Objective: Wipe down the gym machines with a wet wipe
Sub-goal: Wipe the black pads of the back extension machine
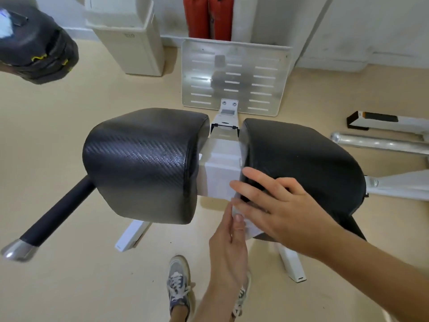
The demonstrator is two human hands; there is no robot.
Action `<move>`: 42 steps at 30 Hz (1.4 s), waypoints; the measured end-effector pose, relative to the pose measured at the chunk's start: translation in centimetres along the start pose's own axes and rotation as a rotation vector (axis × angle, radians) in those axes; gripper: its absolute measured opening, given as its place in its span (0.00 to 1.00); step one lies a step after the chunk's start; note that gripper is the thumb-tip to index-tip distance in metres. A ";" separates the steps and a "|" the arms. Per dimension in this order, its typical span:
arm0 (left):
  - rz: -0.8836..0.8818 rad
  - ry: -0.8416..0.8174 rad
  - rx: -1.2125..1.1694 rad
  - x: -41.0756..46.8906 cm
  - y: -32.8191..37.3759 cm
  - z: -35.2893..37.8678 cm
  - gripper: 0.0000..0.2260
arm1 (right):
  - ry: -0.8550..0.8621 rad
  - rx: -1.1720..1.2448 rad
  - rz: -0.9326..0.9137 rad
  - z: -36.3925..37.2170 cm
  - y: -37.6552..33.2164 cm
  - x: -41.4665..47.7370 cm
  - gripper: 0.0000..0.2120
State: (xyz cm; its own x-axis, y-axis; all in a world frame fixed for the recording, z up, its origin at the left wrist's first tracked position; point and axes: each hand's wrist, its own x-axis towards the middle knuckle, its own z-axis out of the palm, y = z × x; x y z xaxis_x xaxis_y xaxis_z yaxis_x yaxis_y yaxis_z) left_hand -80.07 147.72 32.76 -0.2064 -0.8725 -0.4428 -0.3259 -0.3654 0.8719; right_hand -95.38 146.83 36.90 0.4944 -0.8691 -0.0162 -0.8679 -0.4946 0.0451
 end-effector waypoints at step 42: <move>0.607 -0.108 1.306 11.8 10.7 -13.4 0.23 | -0.178 0.401 0.798 -3.4 1.1 14.7 0.11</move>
State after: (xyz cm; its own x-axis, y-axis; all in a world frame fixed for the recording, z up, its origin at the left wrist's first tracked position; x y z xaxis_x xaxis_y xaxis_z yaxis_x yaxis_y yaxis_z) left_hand -73.61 129.19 39.70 -0.6650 -0.7327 -0.1447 -0.7467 0.6494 0.1437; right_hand -88.87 133.55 40.07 -0.2461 -0.9264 -0.2850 -0.9171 0.3177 -0.2407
